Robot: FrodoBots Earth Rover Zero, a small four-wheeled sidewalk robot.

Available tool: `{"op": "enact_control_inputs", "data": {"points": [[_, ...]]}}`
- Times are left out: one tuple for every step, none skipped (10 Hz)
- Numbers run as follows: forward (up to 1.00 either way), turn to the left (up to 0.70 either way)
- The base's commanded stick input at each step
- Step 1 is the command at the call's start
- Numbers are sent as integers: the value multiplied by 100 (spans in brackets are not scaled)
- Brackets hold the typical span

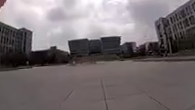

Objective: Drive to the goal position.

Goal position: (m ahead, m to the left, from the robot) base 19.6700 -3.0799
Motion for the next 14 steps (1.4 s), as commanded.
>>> {"op": "enact_control_inputs", "data": {"points": [[60, 0], [60, 0], [60, 0], [60, 0], [60, 0], [60, 0], [60, 0], [60, 0], [60, -5], [60, -8], [60, -10], [60, -11], [60, -11], [60, -3]]}}
